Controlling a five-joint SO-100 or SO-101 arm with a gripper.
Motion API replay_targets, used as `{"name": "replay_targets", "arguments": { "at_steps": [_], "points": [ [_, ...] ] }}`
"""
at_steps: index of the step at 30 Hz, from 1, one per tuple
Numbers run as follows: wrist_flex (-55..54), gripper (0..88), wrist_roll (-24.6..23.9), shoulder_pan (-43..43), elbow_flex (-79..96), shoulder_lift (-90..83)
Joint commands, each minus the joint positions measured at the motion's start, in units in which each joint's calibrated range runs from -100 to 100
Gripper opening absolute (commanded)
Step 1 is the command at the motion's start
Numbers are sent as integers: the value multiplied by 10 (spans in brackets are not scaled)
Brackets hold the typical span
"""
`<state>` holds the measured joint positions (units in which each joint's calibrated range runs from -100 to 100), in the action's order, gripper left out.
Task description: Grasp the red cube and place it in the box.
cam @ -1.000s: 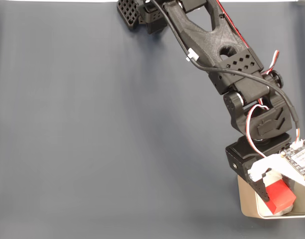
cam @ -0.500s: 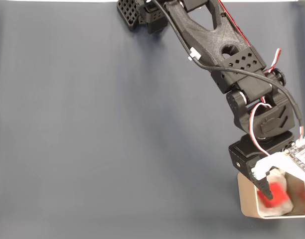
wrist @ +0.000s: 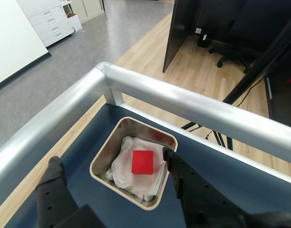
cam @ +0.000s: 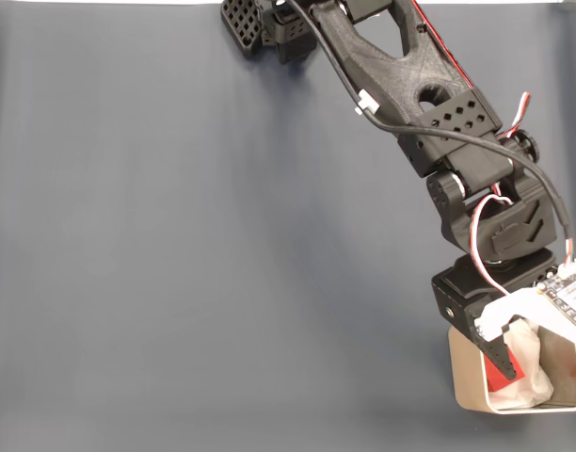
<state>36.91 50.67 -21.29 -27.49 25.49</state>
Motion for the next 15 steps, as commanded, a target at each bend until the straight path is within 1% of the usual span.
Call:
{"name": "replay_targets", "arguments": {
  "at_steps": [1,15],
  "points": [
    [-13,469,-9,0,-10,-14],
    [-21,472,-8,1,-2,-17]
  ]
}}
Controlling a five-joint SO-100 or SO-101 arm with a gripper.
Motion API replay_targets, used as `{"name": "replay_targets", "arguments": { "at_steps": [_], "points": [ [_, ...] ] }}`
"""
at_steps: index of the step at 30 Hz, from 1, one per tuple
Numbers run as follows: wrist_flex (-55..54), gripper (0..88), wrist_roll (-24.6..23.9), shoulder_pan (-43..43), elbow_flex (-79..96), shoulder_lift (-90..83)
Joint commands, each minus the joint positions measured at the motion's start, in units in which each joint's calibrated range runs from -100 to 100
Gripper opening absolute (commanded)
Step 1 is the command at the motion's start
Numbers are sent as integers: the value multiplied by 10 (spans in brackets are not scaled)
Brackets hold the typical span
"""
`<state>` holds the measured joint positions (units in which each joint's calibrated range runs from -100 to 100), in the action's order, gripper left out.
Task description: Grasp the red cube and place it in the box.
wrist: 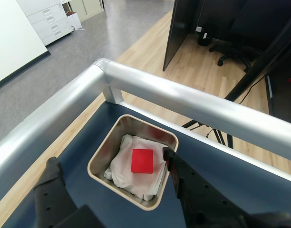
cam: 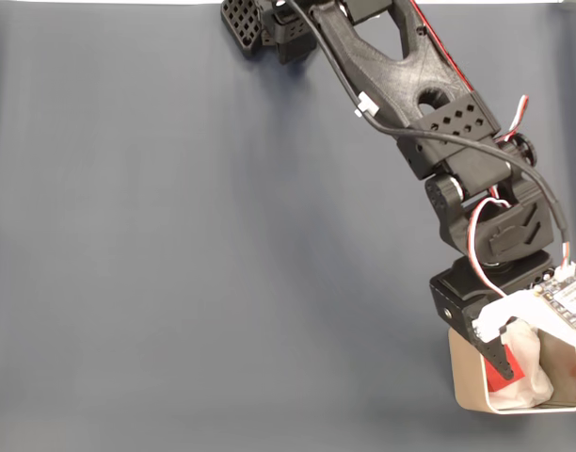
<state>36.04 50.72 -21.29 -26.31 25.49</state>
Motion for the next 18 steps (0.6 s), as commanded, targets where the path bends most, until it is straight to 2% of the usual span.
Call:
{"name": "replay_targets", "arguments": {
  "at_steps": [1,12,14,18],
  "points": [
    [-12,472,-8,1,-13,-17],
    [-12,429,-6,-1,-12,-20],
    [-11,394,-1,-1,-12,-21],
    [-9,242,1,-2,-12,-23]
  ]
}}
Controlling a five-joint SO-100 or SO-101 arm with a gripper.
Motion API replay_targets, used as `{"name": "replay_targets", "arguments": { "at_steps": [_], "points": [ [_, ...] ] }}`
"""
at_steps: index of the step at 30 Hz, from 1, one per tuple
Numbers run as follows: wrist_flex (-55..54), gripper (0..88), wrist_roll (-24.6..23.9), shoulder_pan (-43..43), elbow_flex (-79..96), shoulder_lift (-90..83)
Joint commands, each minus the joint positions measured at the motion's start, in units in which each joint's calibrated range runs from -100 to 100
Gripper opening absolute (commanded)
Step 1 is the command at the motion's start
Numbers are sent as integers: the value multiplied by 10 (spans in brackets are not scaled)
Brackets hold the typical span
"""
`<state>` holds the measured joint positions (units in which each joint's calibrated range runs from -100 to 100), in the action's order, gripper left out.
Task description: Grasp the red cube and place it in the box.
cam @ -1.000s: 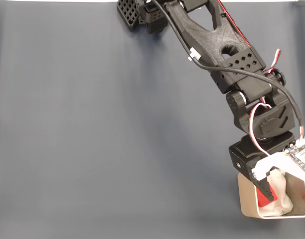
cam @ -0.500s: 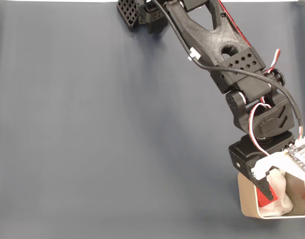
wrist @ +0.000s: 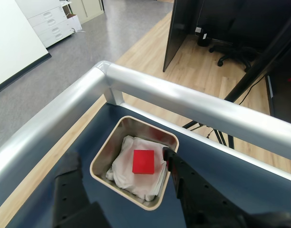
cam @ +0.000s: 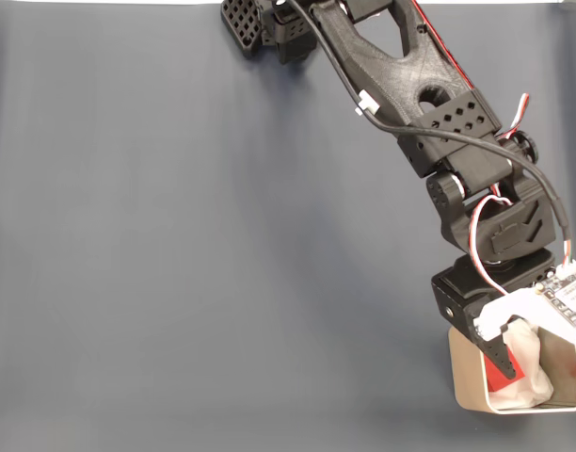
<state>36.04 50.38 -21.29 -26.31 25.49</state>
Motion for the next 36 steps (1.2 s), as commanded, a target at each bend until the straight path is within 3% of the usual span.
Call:
{"name": "replay_targets", "arguments": {
  "at_steps": [1,8,27,36],
  "points": [
    [-9,192,5,-2,-12,-24],
    [-7,0,9,-2,-6,-32],
    [-9,0,-3,27,66,-142],
    [-8,0,-2,86,217,-293]
  ]
}}
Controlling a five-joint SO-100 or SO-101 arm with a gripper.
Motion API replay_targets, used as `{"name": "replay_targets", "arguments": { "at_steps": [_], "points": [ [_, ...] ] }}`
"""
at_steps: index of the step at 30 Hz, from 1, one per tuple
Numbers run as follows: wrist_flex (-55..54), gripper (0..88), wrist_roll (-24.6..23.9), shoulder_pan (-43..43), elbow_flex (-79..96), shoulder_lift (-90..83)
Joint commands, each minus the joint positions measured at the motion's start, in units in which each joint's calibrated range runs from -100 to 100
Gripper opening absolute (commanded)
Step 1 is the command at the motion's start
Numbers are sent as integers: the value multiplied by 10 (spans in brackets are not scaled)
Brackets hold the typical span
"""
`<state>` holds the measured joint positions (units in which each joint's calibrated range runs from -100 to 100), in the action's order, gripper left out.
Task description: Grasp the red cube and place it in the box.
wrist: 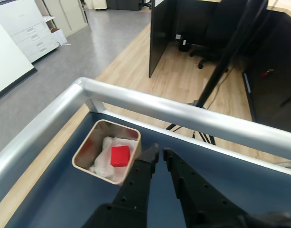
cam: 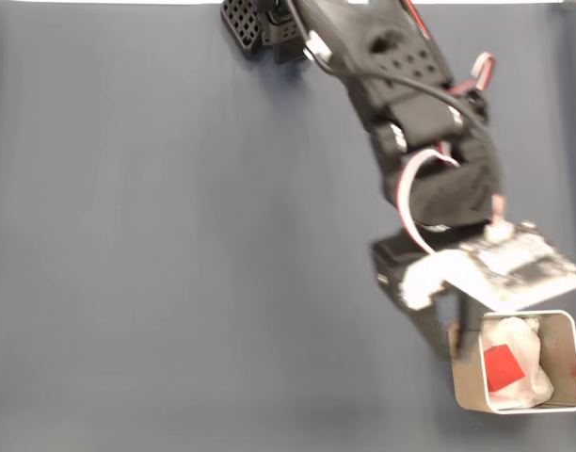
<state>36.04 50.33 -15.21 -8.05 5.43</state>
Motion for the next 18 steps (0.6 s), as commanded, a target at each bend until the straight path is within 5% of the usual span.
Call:
{"name": "replay_targets", "arguments": {
  "at_steps": [1,18],
  "points": [
    [-7,0,0,33,59,-115],
    [-7,0,5,134,447,-458]
  ]
}}
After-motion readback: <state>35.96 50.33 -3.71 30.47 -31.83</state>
